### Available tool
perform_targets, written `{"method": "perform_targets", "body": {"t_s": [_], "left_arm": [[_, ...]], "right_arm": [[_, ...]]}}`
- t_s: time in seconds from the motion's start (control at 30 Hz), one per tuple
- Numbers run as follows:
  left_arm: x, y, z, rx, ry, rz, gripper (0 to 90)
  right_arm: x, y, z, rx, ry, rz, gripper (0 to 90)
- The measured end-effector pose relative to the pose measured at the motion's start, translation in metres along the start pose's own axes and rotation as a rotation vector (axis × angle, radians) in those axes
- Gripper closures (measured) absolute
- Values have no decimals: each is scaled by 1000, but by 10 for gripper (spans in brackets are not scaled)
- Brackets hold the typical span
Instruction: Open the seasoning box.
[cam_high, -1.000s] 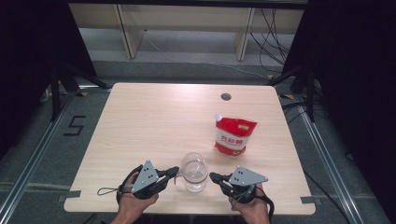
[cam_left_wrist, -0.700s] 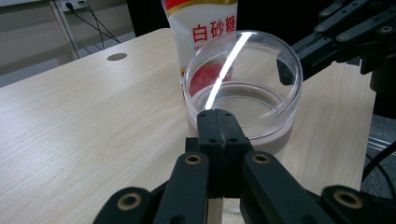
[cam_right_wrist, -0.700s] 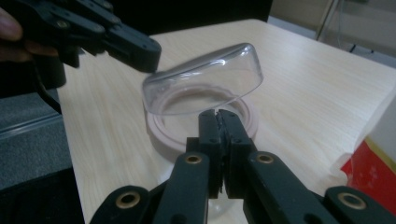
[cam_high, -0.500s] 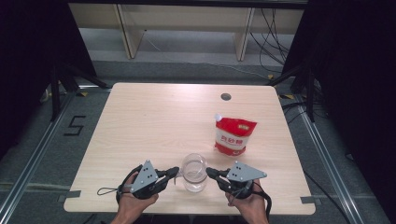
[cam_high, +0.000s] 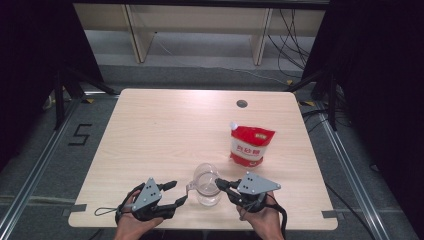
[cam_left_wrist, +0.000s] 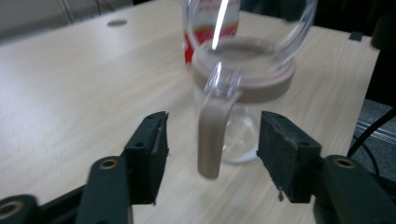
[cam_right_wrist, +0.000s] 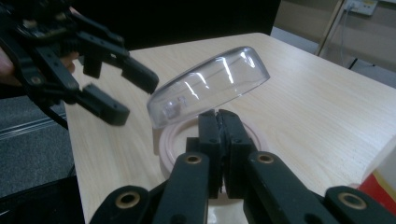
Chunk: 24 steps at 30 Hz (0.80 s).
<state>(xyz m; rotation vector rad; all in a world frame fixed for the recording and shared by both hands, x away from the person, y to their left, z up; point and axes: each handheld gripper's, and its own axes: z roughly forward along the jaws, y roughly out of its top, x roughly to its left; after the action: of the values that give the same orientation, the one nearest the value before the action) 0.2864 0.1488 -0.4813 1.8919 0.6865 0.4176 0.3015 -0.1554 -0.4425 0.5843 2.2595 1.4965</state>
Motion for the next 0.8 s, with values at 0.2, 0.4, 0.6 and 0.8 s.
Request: {"method": "perform_targets", "body": {"t_s": [0.2, 0.4, 0.6, 0.8], "left_arm": [[5, -10, 0, 46, 14, -50, 271], [12, -13, -3, 59, 54, -86, 195], [18, -15, -10, 68, 74, -92, 178], [18, -17, -7, 72, 45, -109, 173]], "right_arm": [[10, 11, 8, -27, 11, -19, 889], [17, 21, 18, -40, 30, -75, 888], [26, 26, 30, -18, 68, -69, 884], [21, 24, 27, -29, 59, -57, 866]]}}
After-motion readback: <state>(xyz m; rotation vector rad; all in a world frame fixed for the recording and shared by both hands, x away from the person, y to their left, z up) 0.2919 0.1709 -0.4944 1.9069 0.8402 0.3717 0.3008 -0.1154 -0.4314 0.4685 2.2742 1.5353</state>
